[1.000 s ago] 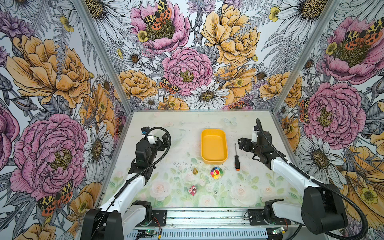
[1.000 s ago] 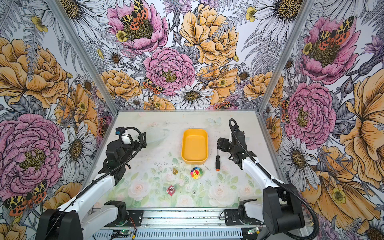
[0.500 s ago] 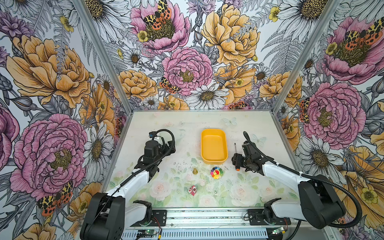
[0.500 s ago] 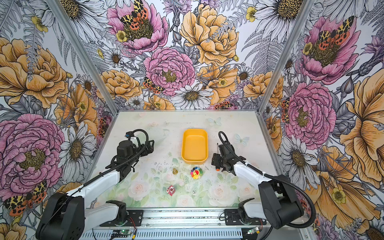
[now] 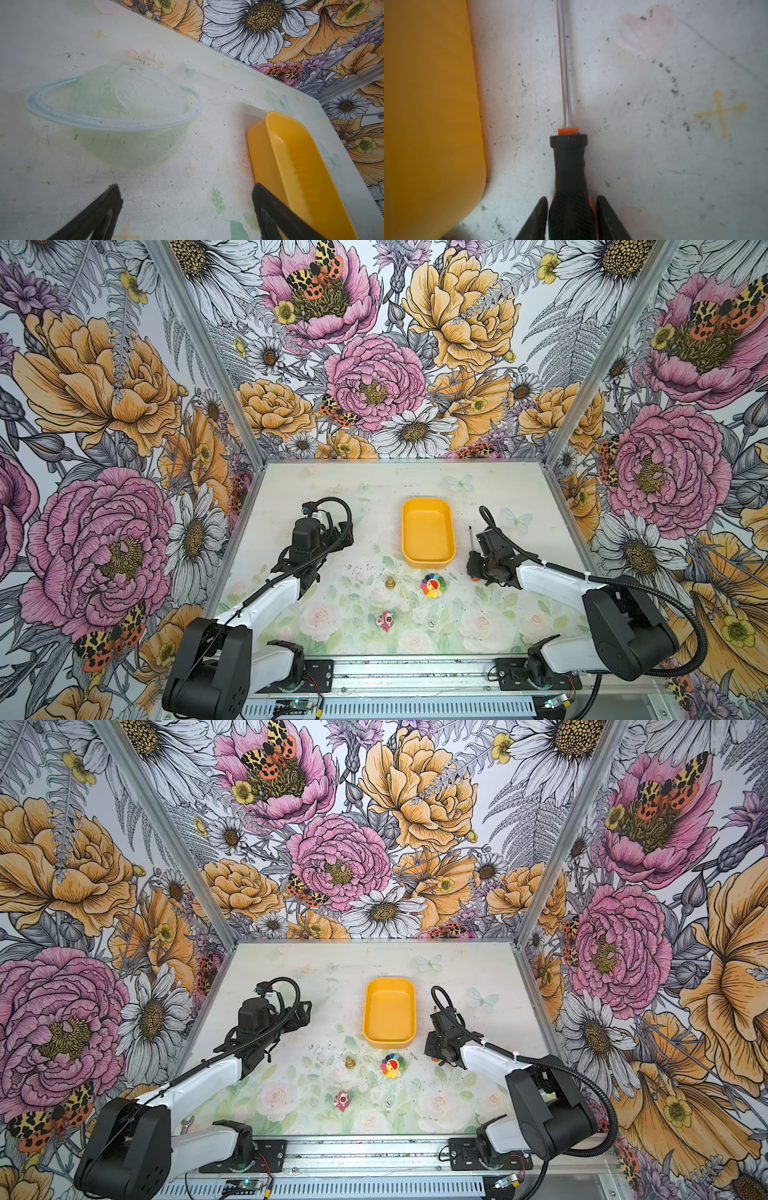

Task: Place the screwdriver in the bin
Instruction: 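Lower the right gripper and close it on the screwdriver handle, then lift the screwdriver with the right gripper and carry it over the yellow bin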

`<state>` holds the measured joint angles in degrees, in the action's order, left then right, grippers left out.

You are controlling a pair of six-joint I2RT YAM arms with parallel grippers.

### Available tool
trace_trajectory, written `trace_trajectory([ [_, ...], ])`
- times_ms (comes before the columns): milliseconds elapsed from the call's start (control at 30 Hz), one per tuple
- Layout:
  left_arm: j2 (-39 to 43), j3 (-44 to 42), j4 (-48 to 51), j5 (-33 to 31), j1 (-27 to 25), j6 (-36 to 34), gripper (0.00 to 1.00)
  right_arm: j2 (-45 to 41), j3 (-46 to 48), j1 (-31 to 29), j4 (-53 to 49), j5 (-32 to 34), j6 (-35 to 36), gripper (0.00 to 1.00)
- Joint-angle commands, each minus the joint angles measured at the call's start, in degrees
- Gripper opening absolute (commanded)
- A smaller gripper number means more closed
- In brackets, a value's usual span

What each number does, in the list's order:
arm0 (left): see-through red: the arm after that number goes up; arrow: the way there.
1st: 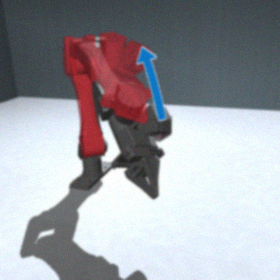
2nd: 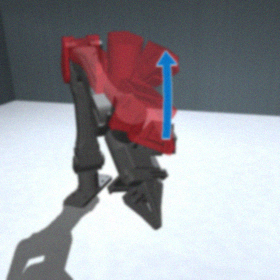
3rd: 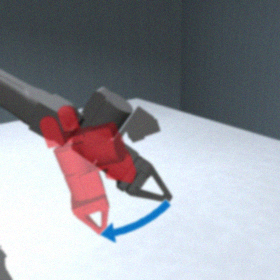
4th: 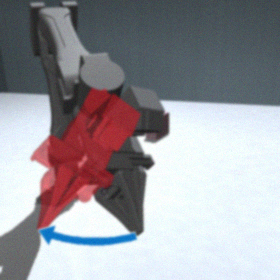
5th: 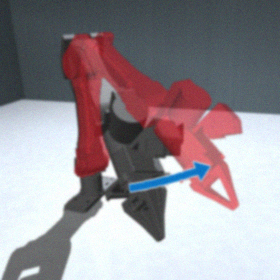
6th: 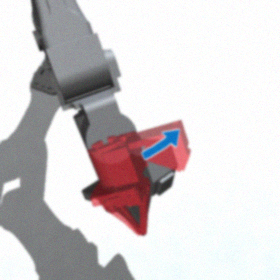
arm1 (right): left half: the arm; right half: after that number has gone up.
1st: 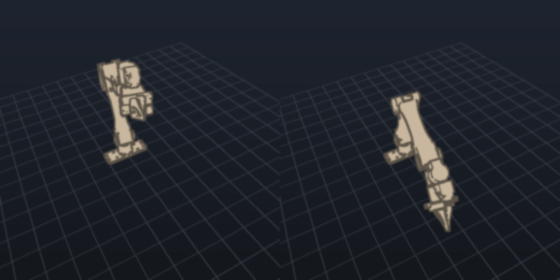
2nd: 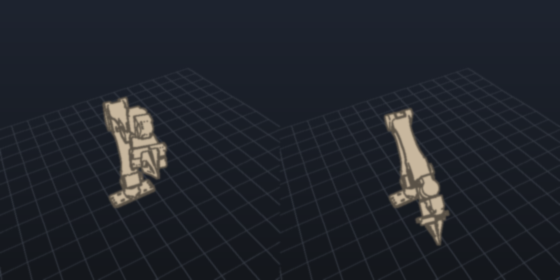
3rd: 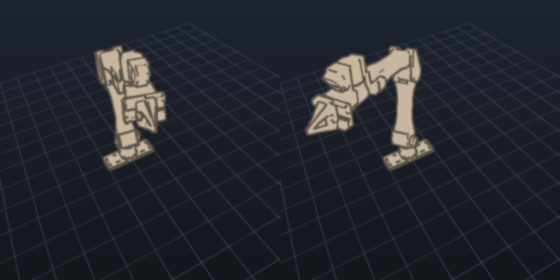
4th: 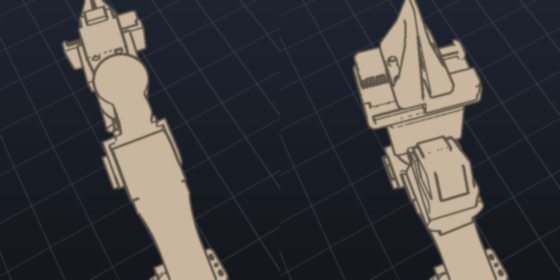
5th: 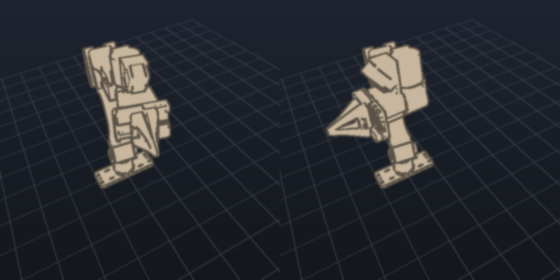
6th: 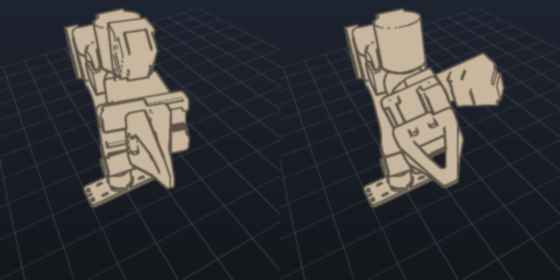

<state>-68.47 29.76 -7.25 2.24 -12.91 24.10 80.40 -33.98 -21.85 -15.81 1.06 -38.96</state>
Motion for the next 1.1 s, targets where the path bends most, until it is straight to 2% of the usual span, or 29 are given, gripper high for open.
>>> trace_trajectory([
  [0,0.81,0.82,1.07,0.21,-0.45,0.22,0.99,0.68,-0.37,-0.48,-2.37,0.46,-0.33,0.19],
  [67,0.57,0.92,1.33,0.33,-0.45,0.24,0.99,0.32,-0.43,-0.48,-2.25,-0.38,-0.33,0.00],
  [200,0.08,1.00,1.30,0.58,-0.79,0.26,0.99,-2.18,-0.78,-0.48,-2.28,-2.35,-0.58,0.00],
  [400,0.31,0.92,1.30,0.40,-1.22,0.29,0.99,-13.09,-1.15,-0.09,-2.97,-2.38,-0.59,0.00],
  [567,-0.03,1.13,1.27,0.46,-1.37,0.32,0.99,-19.22,-6.88,-0.08,-3.00,-2.08,0.06,0.00],
  [700,-0.18,1.27,1.28,0.61,-1.90,0.53,0.99,-15.33,-16.70,-2.01,-2.83,-0.14,2.02,0.00],
  [867,0.62,1.14,1.48,1.44,-2.71,0.94,0.99,-5.83,-28.42,-8.98,-2.93,9.03,5.61,0.00],
  [967,1.50,1.78,3.48,1.93,-3.10,0.87,0.99,-0.17,-32.21,-12.23,-2.83,13.24,6.16,0.00],
  [1067,2.77,1.47,4.18,0.99,-3.61,1.02,0.99,4.83,-33.59,-13.23,-2.94,11.75,4.33,0.00],
])
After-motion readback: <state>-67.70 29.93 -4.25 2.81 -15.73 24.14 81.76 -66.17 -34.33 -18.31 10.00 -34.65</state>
